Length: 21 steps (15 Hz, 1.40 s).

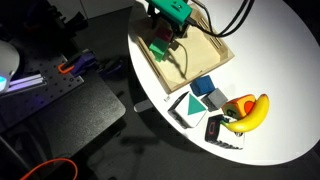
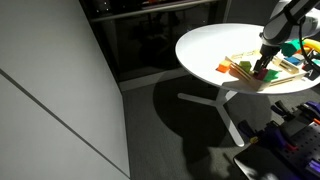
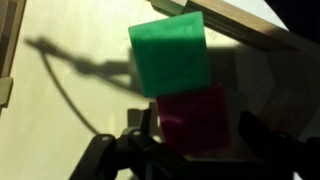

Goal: Remove the pink block from the wooden tray

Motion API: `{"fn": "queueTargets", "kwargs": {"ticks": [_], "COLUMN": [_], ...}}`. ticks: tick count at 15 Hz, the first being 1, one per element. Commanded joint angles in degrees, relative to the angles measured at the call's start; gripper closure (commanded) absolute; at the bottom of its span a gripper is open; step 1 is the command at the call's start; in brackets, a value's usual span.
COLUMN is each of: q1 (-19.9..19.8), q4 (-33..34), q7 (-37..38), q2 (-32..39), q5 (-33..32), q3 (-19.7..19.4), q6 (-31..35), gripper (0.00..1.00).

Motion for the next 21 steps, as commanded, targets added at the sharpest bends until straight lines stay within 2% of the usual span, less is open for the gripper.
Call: {"fn": "queueTargets", "kwargs": {"ticks": [1, 3, 5, 9, 13, 21], "q1": [-1.3, -1.0, -0.9, -0.3, 0.1, 2.7], "q4": [0.5, 0.1, -0.6, -1.7, -0.9, 6.0], "q7": [-0.4, 0.0, 0.2, 1.0, 0.8, 2.9], "q2": [-0.2, -1.1, -2.4, -5.2, -8.0, -8.3], "q5": [-0.5, -0.6, -0.7, -1.0, -0.4, 0.5], "q3": [1.1, 1.0, 0.9, 0.4, 0.5, 1.3], "q6": [-0.2, -0.7, -1.3, -3.1, -8.4, -13.7], "gripper": [0.42, 0.60, 0.67, 0.70, 0.70, 0.70]}}
